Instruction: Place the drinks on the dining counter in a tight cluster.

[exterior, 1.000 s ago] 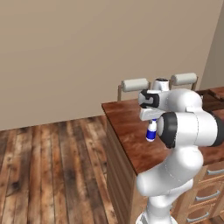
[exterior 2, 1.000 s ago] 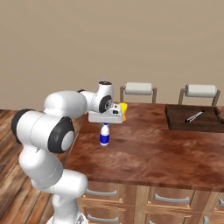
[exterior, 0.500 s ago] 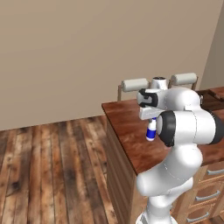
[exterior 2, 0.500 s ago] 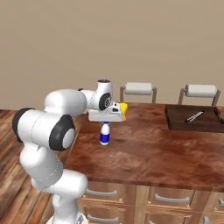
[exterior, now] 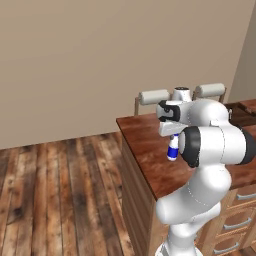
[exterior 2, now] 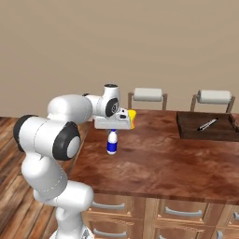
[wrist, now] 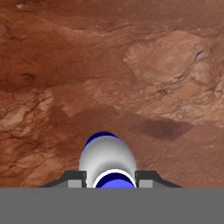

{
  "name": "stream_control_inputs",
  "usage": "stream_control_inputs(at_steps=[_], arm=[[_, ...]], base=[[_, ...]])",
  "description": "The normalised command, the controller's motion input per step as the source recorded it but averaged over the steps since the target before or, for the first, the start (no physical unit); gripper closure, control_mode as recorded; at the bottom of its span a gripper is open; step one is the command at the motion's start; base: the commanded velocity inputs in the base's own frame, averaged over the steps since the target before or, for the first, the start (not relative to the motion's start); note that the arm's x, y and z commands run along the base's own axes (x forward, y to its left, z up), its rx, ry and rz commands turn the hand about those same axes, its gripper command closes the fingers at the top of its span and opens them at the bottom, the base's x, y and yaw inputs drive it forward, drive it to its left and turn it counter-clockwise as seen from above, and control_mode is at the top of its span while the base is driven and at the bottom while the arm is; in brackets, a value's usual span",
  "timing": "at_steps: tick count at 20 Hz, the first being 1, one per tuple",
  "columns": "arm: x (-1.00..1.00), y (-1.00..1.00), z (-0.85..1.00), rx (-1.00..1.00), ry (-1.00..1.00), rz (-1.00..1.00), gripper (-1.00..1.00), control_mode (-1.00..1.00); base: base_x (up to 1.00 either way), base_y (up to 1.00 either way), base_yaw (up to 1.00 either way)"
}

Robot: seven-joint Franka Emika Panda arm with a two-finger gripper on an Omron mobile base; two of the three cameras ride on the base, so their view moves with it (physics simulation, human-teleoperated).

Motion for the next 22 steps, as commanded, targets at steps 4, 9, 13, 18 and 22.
stream_control_inputs(at_steps=[4, 9, 13, 18, 22], arm=[[0.00, 0.00, 0.00, 0.00, 0.00, 0.00, -1.00, -1.00], [0.00, 0.00, 0.00, 0.00, 0.01, 0.00, -1.00, -1.00], [0.00, 0.00, 0.00, 0.00, 0.01, 0.00, -1.00, -1.00], [0.00, 0.00, 0.00, 0.00, 0.00, 0.00, -1.00, -1.00], [0.00, 0.00, 0.03, 0.00, 0.00, 0.00, -1.00, -1.00]], base=[[0.00, 0.00, 0.00], [0.00, 0.00, 0.00], [0.00, 0.00, 0.00], [0.00, 0.00, 0.00], [0.00, 0.00, 0.00]])
